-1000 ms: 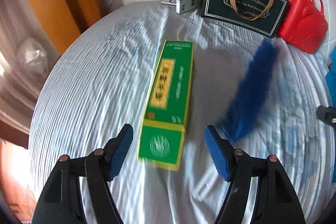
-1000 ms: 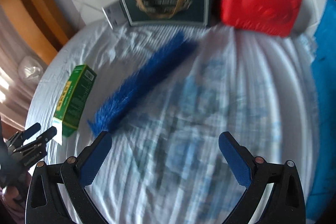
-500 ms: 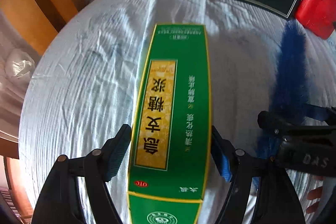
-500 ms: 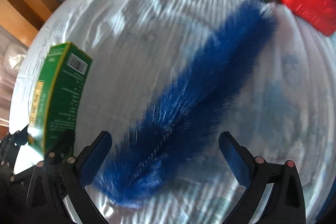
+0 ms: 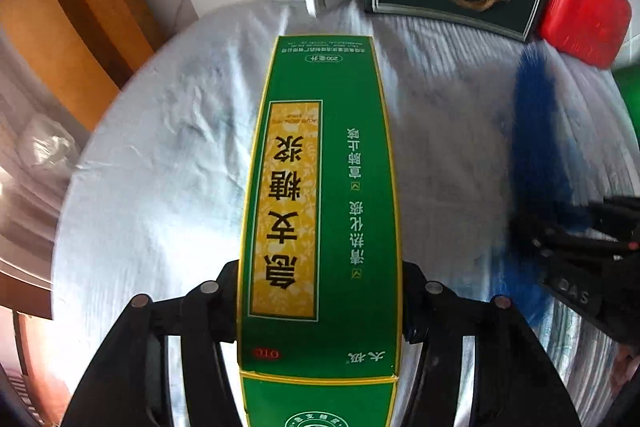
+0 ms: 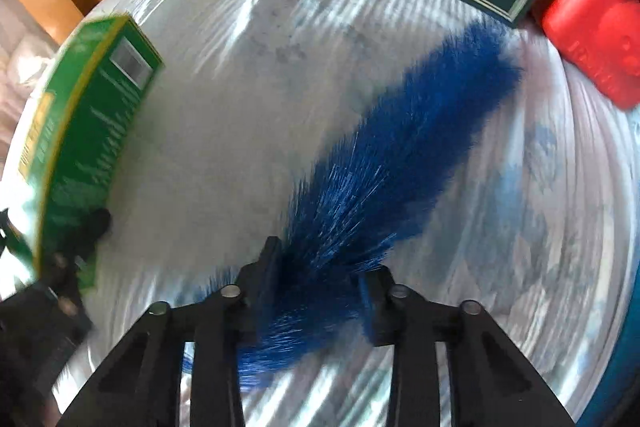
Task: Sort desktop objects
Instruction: 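Grasp the long green medicine box with the left gripper while the right grasps the blue brush, then carry the green box with the left gripper while the right carries the blue brush into the bin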
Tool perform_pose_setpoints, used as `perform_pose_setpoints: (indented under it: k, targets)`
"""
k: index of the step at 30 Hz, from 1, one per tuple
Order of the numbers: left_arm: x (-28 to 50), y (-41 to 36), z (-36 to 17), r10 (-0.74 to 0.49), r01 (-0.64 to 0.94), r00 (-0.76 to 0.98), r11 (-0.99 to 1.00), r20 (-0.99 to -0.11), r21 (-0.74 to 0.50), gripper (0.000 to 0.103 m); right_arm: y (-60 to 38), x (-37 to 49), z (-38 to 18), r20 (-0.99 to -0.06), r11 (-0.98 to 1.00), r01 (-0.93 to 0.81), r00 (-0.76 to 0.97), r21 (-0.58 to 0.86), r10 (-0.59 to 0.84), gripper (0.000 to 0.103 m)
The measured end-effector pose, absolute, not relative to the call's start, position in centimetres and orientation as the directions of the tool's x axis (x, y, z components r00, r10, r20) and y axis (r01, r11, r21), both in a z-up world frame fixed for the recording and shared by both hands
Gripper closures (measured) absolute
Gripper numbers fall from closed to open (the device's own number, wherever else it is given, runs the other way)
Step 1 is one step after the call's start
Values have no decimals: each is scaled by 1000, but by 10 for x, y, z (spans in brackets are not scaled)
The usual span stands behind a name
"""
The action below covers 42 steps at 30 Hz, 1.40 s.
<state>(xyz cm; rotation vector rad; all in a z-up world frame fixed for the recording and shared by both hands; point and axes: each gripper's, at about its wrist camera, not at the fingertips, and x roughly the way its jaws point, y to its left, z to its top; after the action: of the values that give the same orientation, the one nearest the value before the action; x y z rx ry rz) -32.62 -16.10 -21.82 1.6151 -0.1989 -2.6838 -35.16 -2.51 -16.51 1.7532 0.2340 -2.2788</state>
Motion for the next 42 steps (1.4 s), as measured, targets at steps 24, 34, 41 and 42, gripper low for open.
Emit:
perform_pose_setpoints:
  k: [24,34,41,42]
  targets:
    - [-252,-66,-169,137,-223,-481,-974,-866,-30,50,112,-255,-144,-968,-979,201,-247,-16,-35,85]
    - [-221,-55,-137,157,-234,-540,-972,-827,-32,50,118,-208,-41,-883,-968,249,-447,36,-147,89]
    - [-189,-19,-81,214,-306,-626,-952,-750,-16,50,142,-194,27,-801,-971,231,-570,57,-182,89]
    - [-184,-11,-71,227,-320,-638,-947,-736,-14,50,150,-187,38,-787,-974,223,-592,51,-176,89]
